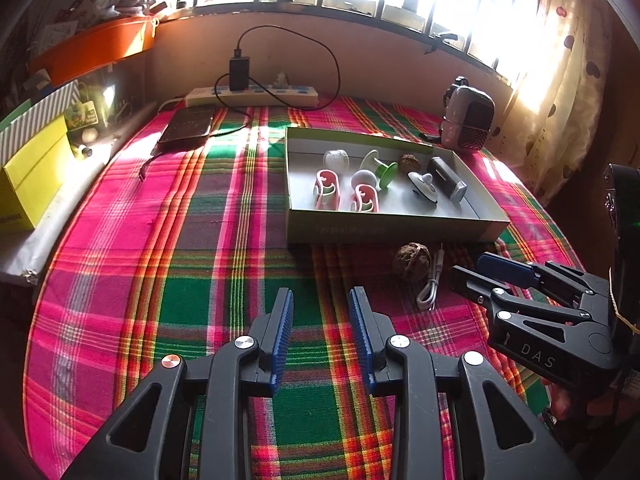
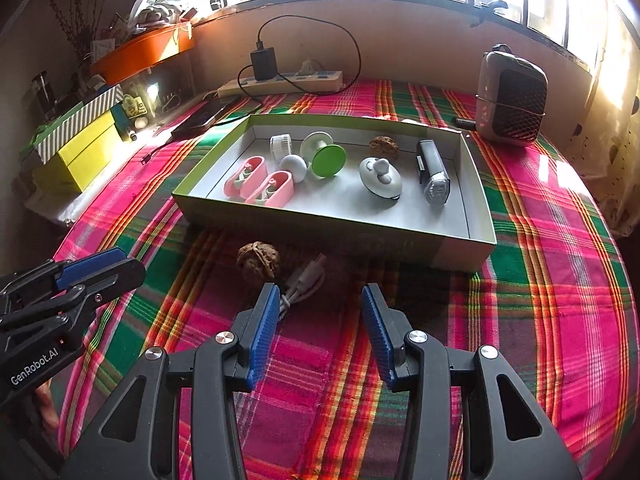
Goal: Organize objects
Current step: 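Withdraw both tools from the box toward the walnut and white cable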
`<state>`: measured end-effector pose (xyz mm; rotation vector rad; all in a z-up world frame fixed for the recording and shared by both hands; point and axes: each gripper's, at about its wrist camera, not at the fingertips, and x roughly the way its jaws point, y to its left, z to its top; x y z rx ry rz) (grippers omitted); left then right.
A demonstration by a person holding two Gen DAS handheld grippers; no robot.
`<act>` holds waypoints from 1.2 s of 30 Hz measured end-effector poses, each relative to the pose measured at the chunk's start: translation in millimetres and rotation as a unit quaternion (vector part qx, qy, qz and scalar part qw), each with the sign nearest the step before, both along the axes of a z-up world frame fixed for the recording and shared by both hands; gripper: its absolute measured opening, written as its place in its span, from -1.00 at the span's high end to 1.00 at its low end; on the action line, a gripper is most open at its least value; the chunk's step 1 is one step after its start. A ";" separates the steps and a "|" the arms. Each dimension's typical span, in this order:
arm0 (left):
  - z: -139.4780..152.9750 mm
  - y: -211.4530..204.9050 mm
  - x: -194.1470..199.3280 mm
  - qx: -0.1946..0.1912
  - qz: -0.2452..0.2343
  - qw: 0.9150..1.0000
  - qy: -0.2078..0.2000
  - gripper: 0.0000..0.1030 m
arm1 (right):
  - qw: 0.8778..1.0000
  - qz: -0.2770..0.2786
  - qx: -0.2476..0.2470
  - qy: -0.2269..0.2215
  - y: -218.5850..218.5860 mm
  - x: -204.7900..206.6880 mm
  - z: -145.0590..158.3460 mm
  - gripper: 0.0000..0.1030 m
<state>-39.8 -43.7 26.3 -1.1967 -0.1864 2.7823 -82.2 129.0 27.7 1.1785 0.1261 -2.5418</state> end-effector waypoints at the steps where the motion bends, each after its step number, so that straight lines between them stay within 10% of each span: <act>1: -0.7 -0.7 1.1 0.001 0.000 1.000 -0.001 0.47 | 1.000 0.001 0.000 -0.002 -2.3 0.3 -1.5 0.12; 23: -9.8 5.0 -24.4 0.023 -0.067 0.997 -0.030 0.47 | 0.996 -0.069 0.054 -0.018 7.2 -6.9 -18.7 -0.09; 36: -4.4 26.1 -44.5 0.066 -0.115 0.990 -0.045 0.35 | 0.999 0.007 0.052 -0.009 -9.1 -16.4 -20.1 -0.09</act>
